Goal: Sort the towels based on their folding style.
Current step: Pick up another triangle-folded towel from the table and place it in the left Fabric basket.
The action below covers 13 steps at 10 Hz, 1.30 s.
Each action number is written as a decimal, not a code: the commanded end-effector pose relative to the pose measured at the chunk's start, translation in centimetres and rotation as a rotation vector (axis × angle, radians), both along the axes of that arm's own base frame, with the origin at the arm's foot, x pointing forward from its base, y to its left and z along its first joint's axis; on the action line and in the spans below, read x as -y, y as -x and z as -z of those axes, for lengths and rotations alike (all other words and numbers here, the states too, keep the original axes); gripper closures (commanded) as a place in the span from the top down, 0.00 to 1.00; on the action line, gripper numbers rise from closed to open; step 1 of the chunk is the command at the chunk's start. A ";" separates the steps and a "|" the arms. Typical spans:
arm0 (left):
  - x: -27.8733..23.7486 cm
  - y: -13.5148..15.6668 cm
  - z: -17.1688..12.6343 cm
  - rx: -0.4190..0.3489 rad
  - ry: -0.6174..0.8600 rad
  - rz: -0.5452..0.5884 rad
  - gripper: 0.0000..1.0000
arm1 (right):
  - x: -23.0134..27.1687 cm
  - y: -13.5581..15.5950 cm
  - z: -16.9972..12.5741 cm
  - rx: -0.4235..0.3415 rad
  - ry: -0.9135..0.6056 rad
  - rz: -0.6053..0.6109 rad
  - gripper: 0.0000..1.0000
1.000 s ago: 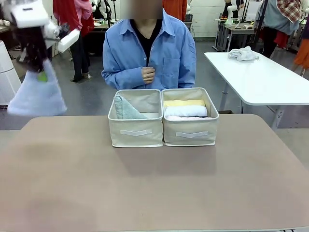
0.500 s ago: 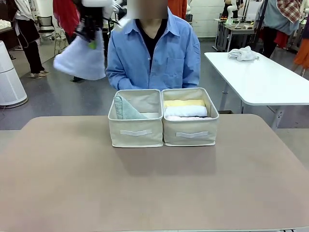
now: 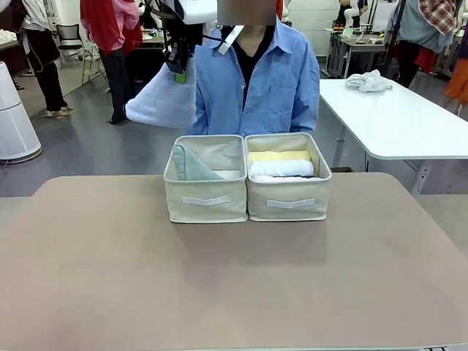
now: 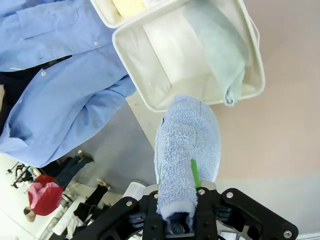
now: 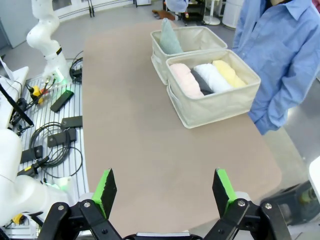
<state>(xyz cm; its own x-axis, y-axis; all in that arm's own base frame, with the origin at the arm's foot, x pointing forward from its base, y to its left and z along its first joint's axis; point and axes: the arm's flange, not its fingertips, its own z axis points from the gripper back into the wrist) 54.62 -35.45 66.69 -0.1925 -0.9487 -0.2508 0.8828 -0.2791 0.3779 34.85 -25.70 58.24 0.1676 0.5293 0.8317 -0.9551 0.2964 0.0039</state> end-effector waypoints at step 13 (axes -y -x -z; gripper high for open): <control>0.4 -4.3 1.5 -0.085 0.283 -0.092 0.17 | 0.1 0.0 -0.1 0.011 -0.009 -0.013 1.00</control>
